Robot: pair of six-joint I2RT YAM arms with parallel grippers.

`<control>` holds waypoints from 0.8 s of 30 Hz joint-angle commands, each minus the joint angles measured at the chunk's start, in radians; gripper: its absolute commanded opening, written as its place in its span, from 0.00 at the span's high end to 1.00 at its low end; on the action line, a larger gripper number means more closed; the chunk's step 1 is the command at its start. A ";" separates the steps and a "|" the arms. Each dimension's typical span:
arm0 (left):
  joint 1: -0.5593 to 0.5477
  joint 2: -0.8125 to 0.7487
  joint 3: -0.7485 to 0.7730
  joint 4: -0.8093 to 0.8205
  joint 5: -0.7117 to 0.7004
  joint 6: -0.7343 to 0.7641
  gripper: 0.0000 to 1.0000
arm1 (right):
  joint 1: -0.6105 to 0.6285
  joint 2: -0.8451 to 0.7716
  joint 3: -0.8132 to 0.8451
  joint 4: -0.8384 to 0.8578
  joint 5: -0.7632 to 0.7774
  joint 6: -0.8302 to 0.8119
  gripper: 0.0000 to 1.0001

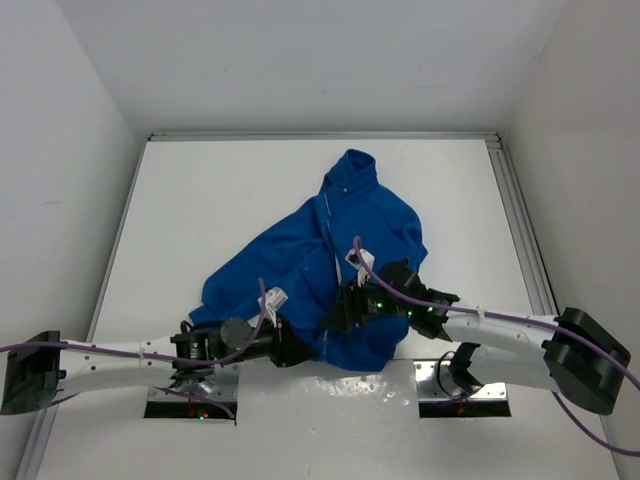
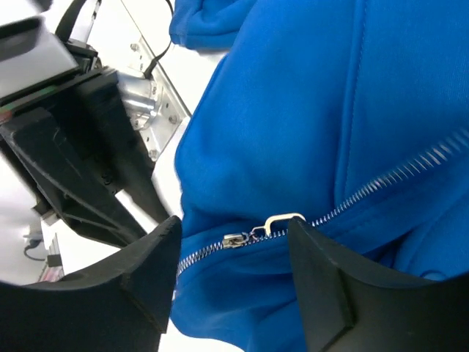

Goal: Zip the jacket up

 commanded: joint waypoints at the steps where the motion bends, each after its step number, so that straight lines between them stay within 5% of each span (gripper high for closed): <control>1: -0.008 0.017 -0.108 -0.037 -0.109 -0.135 0.76 | -0.003 0.010 -0.034 0.057 -0.018 0.031 0.40; 6: -0.008 0.039 -0.119 -0.075 -0.175 -0.242 0.48 | -0.003 0.072 -0.089 0.178 -0.052 0.076 0.33; 11: -0.006 0.053 -0.151 -0.082 -0.144 -0.345 0.35 | -0.003 0.058 -0.146 0.241 0.006 0.102 0.35; 16: -0.009 0.066 -0.159 -0.123 -0.149 -0.395 0.33 | -0.001 0.078 -0.180 0.328 0.026 0.147 0.59; 19: -0.009 0.103 -0.148 -0.135 -0.169 -0.399 0.33 | 0.000 0.102 -0.174 0.328 0.023 0.142 0.57; 22: -0.009 0.210 -0.104 -0.141 -0.143 -0.380 0.34 | 0.000 0.136 -0.161 0.324 0.039 0.139 0.43; 24: -0.009 0.299 -0.085 -0.128 -0.129 -0.376 0.34 | 0.002 0.161 -0.161 0.366 0.026 0.142 0.45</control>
